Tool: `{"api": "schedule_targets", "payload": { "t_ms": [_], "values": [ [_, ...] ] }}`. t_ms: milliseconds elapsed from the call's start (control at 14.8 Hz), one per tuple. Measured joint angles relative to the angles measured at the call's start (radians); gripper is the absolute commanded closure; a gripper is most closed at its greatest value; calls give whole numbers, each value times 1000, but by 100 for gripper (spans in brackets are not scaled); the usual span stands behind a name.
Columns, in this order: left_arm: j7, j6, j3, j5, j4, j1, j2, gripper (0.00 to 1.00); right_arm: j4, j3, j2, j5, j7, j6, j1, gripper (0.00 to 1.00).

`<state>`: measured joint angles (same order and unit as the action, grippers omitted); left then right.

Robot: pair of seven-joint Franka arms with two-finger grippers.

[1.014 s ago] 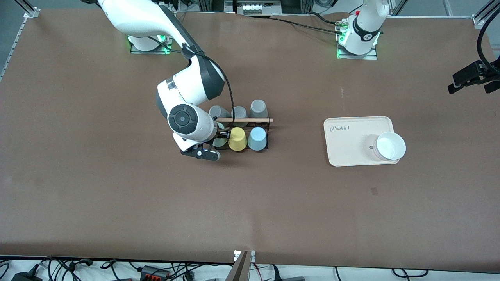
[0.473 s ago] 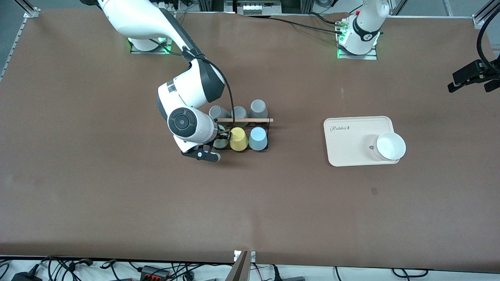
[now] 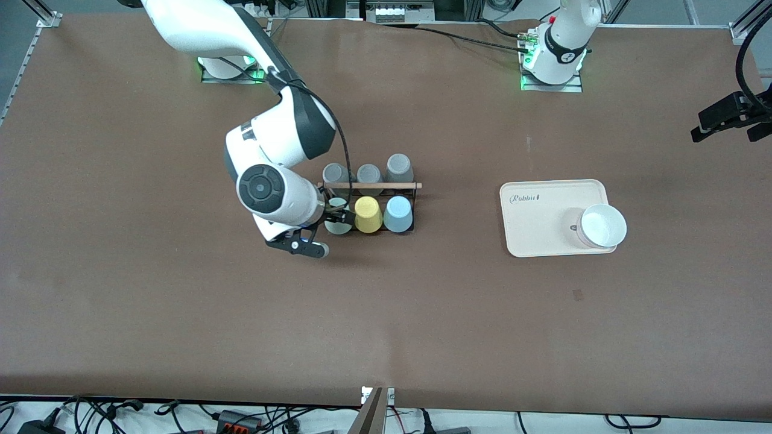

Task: Hang scattered cups on rack with three cups

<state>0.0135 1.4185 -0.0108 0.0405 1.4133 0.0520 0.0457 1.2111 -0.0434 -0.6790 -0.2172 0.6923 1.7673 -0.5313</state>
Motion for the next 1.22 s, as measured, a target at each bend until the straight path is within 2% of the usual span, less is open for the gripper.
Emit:
{"api": "schedule_targets", "payload": {
  "t_ms": [203,406,676,1014,1217],
  "values": [
    [0,-1,1,0,0,0,0,0,-92,-8,17,25,-15,-92,59,0],
    [0,-1,0,0,0,0,0,0,-129,-12,59,68,-121,-121,147,0],
    [7,-1,0,0,-2,0,-1,0,-132,-14,120,162,-299,-155,268,0],
    [19,-2,0,0,-2,0,-1,0,-130,-15,178,176,-502,-171,424,0],
    [20,-2,0,-3,-2,0,0,0,-67,-14,254,177,-600,-148,496,0]
  ]
}}
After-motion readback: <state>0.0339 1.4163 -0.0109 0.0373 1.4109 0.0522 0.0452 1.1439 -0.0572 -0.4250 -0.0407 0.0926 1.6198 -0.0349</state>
